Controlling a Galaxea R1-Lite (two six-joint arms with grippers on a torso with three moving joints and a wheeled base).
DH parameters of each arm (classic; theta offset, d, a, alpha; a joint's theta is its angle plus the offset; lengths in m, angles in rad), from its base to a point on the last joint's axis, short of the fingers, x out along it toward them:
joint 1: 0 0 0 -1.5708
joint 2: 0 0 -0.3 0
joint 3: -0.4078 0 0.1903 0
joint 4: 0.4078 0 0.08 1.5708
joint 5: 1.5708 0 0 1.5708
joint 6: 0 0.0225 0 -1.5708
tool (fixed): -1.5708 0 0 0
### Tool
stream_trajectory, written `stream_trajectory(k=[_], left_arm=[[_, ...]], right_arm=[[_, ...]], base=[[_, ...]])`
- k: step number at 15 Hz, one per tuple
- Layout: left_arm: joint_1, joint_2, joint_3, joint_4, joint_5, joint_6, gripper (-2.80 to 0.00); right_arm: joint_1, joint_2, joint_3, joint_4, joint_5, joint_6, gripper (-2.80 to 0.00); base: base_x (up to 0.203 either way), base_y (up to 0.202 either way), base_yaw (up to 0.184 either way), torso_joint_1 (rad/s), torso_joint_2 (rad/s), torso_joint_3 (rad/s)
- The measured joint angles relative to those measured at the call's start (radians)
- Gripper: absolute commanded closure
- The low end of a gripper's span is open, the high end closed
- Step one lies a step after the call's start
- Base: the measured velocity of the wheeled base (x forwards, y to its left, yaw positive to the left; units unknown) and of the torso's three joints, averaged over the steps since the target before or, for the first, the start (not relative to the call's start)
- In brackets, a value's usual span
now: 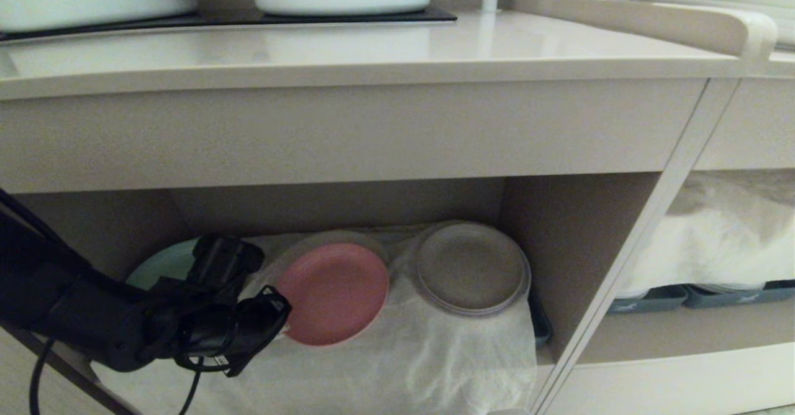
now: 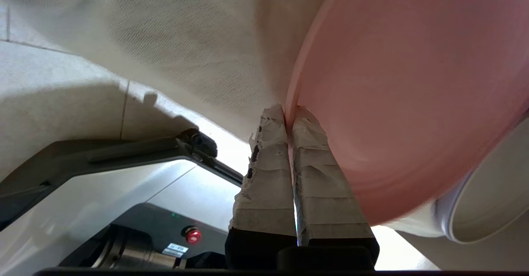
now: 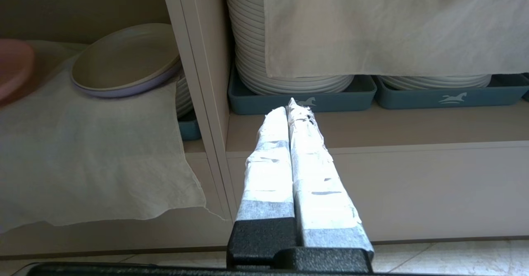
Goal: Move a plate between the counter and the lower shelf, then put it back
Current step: Put the plate in the cupboard
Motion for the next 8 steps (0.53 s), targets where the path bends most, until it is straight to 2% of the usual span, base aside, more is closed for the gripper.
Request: stream_trajectory(k=[8], left_arm=[[0.0,0.035,-0.044,0.001,0.003,0.001,0.0]], right_arm=[[0.0,0.0,0.0,0.0,0.0,0.0,0.0]], base=[[0.0,0.0,0.0,0.0,0.0,0.0]])
